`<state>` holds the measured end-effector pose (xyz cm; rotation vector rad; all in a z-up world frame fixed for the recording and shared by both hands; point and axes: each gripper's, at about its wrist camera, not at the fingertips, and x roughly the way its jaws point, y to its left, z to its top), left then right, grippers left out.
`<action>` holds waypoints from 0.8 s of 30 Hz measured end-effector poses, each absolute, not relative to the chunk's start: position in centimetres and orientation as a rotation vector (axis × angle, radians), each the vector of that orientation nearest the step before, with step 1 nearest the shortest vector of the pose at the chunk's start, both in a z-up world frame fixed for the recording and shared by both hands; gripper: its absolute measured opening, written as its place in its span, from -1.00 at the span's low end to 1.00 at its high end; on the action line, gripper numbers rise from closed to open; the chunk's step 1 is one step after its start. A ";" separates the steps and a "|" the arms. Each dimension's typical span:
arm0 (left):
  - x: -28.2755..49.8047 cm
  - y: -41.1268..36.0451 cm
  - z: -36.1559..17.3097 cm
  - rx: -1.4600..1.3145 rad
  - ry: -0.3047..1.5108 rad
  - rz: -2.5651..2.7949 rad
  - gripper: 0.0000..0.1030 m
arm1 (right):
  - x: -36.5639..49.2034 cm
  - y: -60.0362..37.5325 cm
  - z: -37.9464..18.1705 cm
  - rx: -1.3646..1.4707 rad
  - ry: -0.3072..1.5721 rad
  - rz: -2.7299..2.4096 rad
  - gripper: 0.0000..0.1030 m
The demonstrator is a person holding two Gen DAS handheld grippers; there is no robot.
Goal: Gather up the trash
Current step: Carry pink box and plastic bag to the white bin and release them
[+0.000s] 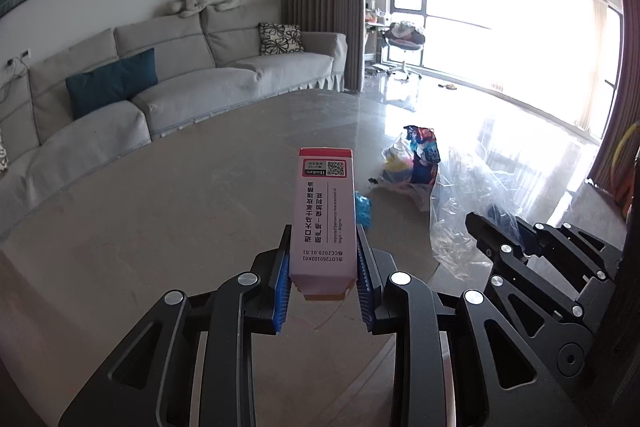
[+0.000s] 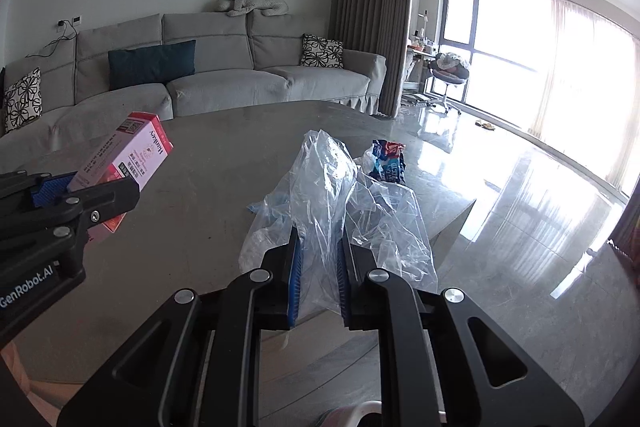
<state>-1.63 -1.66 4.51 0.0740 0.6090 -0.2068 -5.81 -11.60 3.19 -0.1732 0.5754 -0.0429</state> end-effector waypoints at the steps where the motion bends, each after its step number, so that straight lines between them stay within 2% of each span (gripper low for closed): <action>1: -2.3 -2.3 4.3 0.083 0.618 -0.221 -0.43 | -6.8 -12.0 3.5 -0.168 0.574 -0.050 -0.69; 12: -9.8 -11.5 -1.0 0.161 0.725 -0.410 -0.43 | -16.9 -17.7 2.9 -0.146 0.629 -0.214 -0.68; 24: -12.7 -19.5 -8.7 0.304 0.898 -0.491 -0.43 | -21.8 -23.1 1.4 -0.094 0.657 -0.368 -0.68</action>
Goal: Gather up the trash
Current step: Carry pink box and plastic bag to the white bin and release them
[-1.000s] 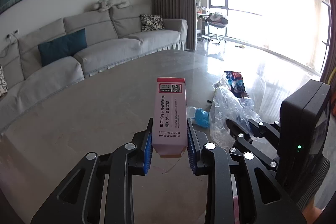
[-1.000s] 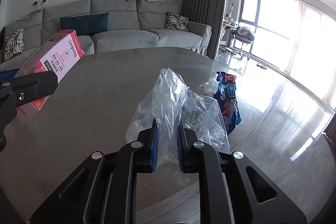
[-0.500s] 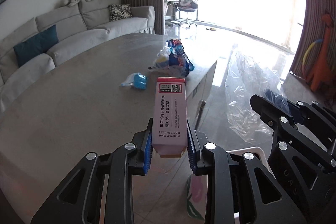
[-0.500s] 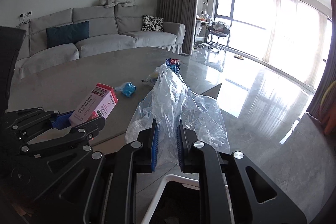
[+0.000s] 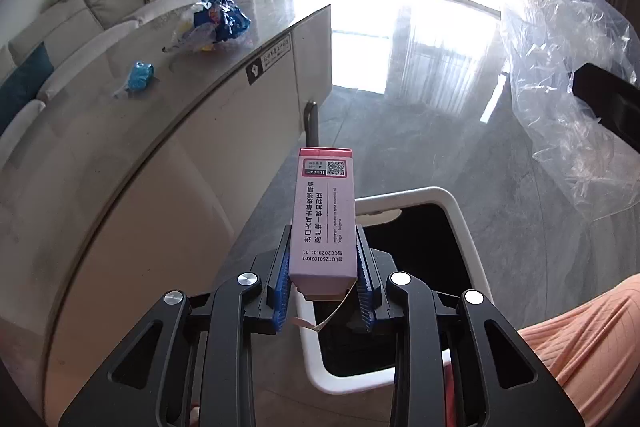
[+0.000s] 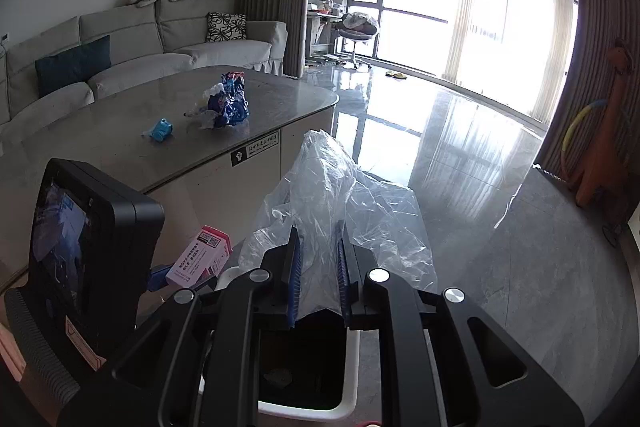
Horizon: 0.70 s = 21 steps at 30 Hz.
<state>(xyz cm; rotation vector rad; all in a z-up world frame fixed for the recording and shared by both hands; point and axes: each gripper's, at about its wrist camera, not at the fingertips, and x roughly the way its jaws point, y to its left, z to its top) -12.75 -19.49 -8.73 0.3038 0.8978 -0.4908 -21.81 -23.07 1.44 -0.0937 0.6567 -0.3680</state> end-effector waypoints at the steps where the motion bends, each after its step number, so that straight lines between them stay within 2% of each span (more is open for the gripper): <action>1: -12.9 -19.9 -9.2 0.309 0.910 -0.493 -0.43 | -21.8 -23.3 1.3 -0.088 0.658 -0.372 -0.68; 4: -12.9 -20.5 -10.1 0.326 0.944 -0.501 -0.42 | -21.8 -23.7 0.9 -0.079 0.666 -0.381 -0.68; 6: -13.2 -20.9 -10.6 0.345 0.969 -0.526 -0.35 | -21.8 -23.9 0.8 -0.072 0.670 -0.382 -0.68; 9: -13.1 -21.3 -10.7 0.393 0.953 -0.508 0.76 | -22.1 -24.4 0.7 -0.065 0.673 -0.383 -0.68; 12: -13.6 -21.2 -9.9 0.420 0.890 -0.492 0.93 | -22.1 -24.5 0.7 -0.062 0.672 -0.382 -0.67; 21: -12.7 -19.2 -8.1 0.400 0.850 -0.419 0.93 | -22.2 -24.7 0.8 -0.054 0.669 -0.368 -0.65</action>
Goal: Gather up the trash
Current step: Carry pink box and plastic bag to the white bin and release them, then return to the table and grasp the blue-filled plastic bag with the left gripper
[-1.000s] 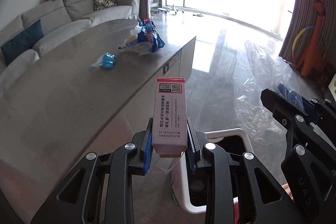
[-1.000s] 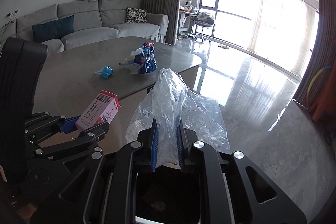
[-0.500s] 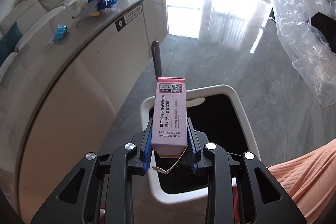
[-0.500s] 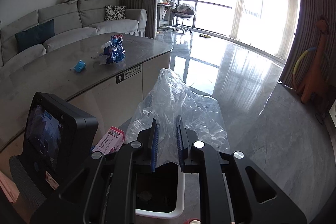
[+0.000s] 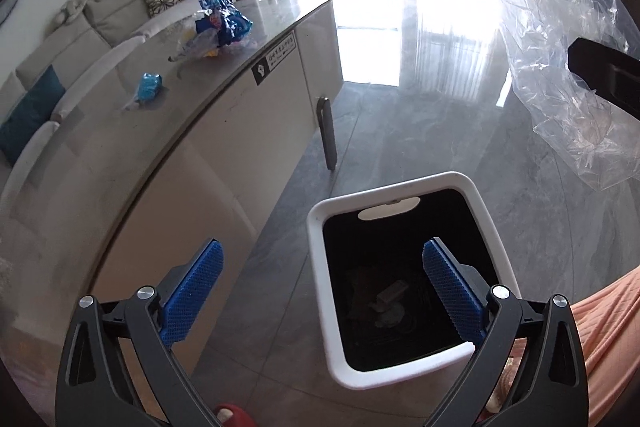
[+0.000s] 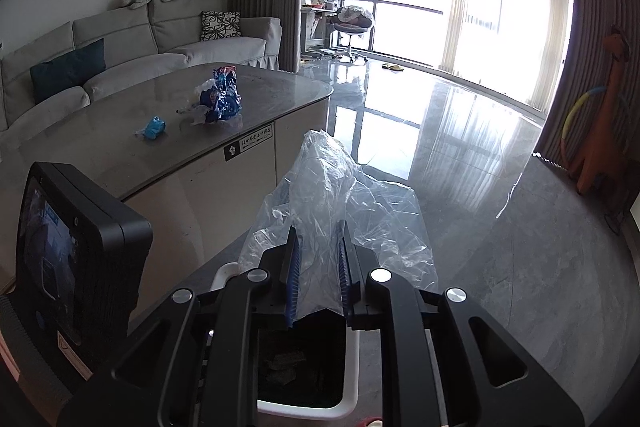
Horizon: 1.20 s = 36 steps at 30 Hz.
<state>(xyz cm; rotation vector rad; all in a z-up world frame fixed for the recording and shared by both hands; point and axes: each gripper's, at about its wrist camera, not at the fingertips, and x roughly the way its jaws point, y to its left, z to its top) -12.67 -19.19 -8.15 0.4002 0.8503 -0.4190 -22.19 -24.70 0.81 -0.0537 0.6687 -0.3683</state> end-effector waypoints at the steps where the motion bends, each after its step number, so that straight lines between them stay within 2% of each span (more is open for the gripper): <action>1: -12.5 -18.5 -7.6 0.388 0.836 -0.401 0.93 | -22.2 -24.7 0.6 -0.049 0.671 -0.365 -0.65; 9: -10.9 -12.6 -3.6 0.214 0.766 -0.281 0.93 | -20.3 -23.4 -2.3 -0.052 0.734 -0.318 -0.62; 13: -10.7 -11.7 -2.7 0.203 0.749 -0.265 0.93 | -19.3 -23.1 -4.5 -0.048 0.795 -0.311 -0.54; 15: -10.7 -11.6 -2.4 0.210 0.736 -0.263 0.93 | -18.8 -23.1 -5.9 -0.044 0.842 -0.311 -0.24; 16: -10.7 -11.5 -2.3 0.211 0.729 -0.262 0.93 | -18.7 -23.2 -6.4 -0.043 0.858 -0.319 0.25; 17: -10.7 -11.5 -2.2 0.209 0.723 -0.262 0.93 | -18.5 -23.2 -7.0 -0.043 0.880 -0.324 0.64; 19: -10.6 -11.4 -2.1 0.209 0.722 -0.265 0.93 | -18.7 -23.1 -7.5 -0.047 0.890 -0.332 0.92; 23: -10.5 -11.1 -2.1 0.191 0.722 -0.266 0.93 | -19.0 -22.7 -7.0 -0.092 0.869 -0.354 0.91; 36: -9.1 -9.7 -1.0 0.187 0.677 -0.239 0.93 | -18.0 -22.0 -0.5 -0.087 0.655 -0.341 0.91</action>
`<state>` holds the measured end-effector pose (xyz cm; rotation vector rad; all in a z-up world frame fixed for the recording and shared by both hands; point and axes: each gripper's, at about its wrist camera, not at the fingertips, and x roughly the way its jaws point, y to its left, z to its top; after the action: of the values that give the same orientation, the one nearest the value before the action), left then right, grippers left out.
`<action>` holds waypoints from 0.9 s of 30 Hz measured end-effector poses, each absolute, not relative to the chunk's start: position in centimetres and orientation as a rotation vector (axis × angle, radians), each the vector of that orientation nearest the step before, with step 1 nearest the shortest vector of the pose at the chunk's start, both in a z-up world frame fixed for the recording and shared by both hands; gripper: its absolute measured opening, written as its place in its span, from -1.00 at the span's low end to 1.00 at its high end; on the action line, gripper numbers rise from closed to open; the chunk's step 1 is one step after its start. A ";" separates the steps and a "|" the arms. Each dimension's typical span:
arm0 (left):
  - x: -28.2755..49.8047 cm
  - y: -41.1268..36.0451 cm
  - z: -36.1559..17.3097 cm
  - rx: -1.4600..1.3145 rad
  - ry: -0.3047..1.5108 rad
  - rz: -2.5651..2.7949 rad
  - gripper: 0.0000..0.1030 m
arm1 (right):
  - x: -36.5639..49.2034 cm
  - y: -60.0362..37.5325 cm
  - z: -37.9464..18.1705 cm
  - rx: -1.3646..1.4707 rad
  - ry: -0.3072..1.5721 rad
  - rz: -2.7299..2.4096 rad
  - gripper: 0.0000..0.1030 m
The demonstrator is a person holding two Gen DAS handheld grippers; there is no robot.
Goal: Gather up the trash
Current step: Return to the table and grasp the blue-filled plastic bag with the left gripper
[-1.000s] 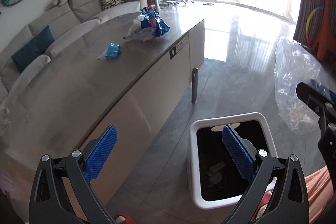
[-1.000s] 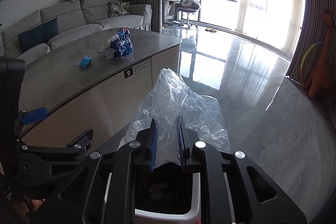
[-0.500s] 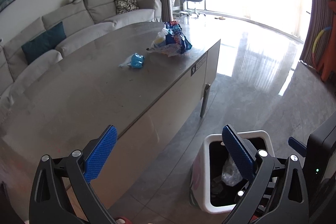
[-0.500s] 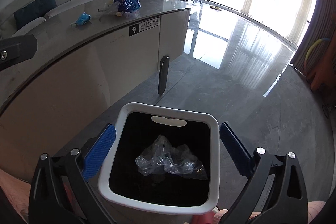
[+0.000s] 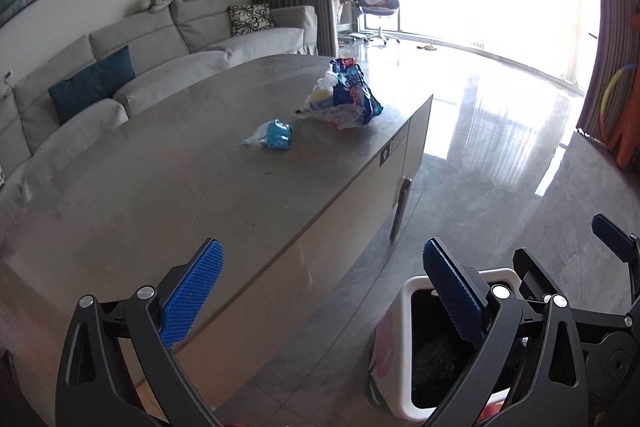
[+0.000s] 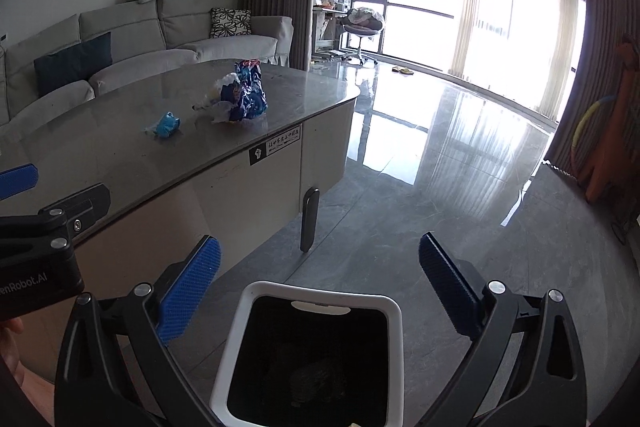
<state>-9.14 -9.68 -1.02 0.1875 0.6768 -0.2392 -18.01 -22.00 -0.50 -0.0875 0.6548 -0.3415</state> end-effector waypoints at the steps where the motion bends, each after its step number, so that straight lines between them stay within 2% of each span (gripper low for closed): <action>1: -8.9 -9.5 -0.9 0.187 0.674 -0.236 0.93 | -17.6 -21.7 -0.2 -0.097 0.642 -0.338 0.91; 14: 0.2 -7.6 1.0 0.155 0.640 -0.159 0.93 | -8.9 -20.3 2.0 -0.212 0.580 -0.311 0.91; 27: 11.6 -10.4 -3.6 0.209 0.763 -0.135 0.93 | -2.2 -20.3 0.4 -0.284 0.566 -0.293 0.91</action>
<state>11.56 -10.40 -3.60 0.2091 0.7625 -0.1349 -2.17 -20.28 0.39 -0.2836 0.5661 -0.2928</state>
